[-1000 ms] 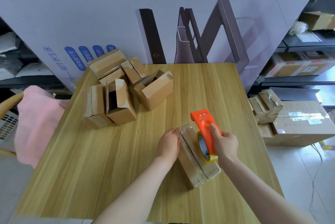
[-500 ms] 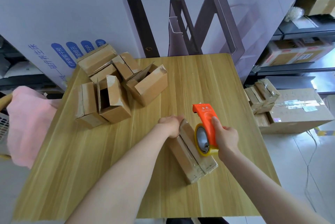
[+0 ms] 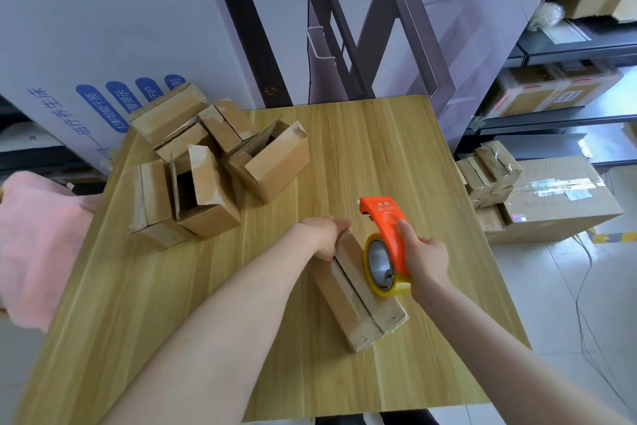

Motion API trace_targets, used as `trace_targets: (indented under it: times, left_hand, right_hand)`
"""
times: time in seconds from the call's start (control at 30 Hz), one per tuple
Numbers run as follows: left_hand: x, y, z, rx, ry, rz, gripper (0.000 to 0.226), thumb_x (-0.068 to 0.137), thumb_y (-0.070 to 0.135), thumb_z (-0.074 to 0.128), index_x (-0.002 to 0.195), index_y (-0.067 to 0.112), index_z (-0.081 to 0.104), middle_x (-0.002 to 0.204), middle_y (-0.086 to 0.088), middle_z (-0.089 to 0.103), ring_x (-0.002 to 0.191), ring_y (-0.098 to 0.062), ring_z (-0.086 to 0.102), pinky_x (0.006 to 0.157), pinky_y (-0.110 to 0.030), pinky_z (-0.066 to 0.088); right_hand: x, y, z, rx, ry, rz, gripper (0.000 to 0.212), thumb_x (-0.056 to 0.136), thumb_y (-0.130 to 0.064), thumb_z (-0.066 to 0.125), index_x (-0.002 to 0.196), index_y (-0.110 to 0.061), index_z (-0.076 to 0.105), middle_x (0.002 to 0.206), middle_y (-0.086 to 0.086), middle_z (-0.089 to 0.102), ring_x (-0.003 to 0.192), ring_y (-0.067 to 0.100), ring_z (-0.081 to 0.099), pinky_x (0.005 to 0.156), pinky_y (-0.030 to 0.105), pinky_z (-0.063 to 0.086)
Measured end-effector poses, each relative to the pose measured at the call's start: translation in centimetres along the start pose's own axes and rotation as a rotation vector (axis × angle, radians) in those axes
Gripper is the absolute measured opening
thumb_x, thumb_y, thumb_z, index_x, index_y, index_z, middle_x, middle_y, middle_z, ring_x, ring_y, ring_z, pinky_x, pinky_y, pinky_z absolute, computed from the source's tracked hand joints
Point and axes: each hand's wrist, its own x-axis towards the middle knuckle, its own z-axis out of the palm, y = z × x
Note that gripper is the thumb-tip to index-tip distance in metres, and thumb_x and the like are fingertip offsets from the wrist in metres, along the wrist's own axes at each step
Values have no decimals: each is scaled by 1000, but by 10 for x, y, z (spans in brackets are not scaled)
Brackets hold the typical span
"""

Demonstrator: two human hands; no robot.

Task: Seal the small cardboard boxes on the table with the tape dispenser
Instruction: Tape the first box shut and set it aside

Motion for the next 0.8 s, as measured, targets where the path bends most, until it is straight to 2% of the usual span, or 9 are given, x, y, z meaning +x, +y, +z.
trace_targets:
  times: [0.13,0.27,0.37,0.47,0.53,0.57,0.63,0.7,0.8]
  left_hand:
    - [-2,0,2,79,20,44,70,83,13,56,142,36,25,129,-4,46,98,-29,59,56,-31,43]
    - [-5,3,5,131,52,90,63,84,11,53,137,35,30,125,-6,48,94,-30,59,48,-29,35]
    - [-4,3,8,122,95,86,67,83,12,55,140,33,27,124,-6,49,94,-29,60,50,-30,38]
    - [-10,-9,21,-139,239,-5,97,77,16,71,148,41,10,137,-5,45,106,-30,60,64,-34,49]
    - [-22,-19,34,-394,394,-163,107,72,33,81,149,40,7,149,-4,37,122,-28,53,79,-37,52]
    - [-27,-23,44,-492,474,-247,103,72,41,80,150,36,13,149,-2,38,126,-25,50,84,-37,53]
    - [-36,-26,71,-647,607,-357,79,78,50,71,145,29,35,139,2,52,118,-17,56,83,-32,53]
    - [-42,-19,93,-784,659,-395,56,86,51,62,134,25,53,126,4,63,108,-15,62,81,-28,53]
    - [-42,-7,101,-975,713,-479,43,91,44,59,123,16,64,120,-2,67,109,-21,62,84,-31,50]
  right_hand:
    - [-1,4,-2,25,8,54,50,79,-55,66,66,-8,59,63,8,58,56,22,54,51,29,42]
    - [-1,4,-5,47,22,61,48,81,-54,66,68,-8,61,64,8,60,55,21,55,50,29,41]
    - [-2,5,-5,43,30,43,49,82,-54,65,65,-8,60,61,8,58,54,21,54,50,29,41]
    - [-5,5,-4,28,21,14,50,82,-54,64,62,-8,57,60,8,55,52,20,51,50,29,39]
    - [-7,5,-4,22,11,5,51,82,-55,63,64,-7,57,60,9,55,52,21,50,51,30,39]
    - [-7,5,-4,18,9,2,51,82,-55,63,65,-7,57,61,9,55,53,22,50,52,31,39]
    - [-8,6,-4,6,12,-3,52,82,-55,63,65,-6,58,61,10,55,53,22,50,52,31,39]
    - [-9,5,-4,2,12,-5,51,82,-55,63,64,-7,57,60,9,54,52,22,49,51,30,38]
    - [-10,4,-2,-2,16,-9,51,81,-55,63,65,-8,56,60,8,53,52,21,48,51,29,38]
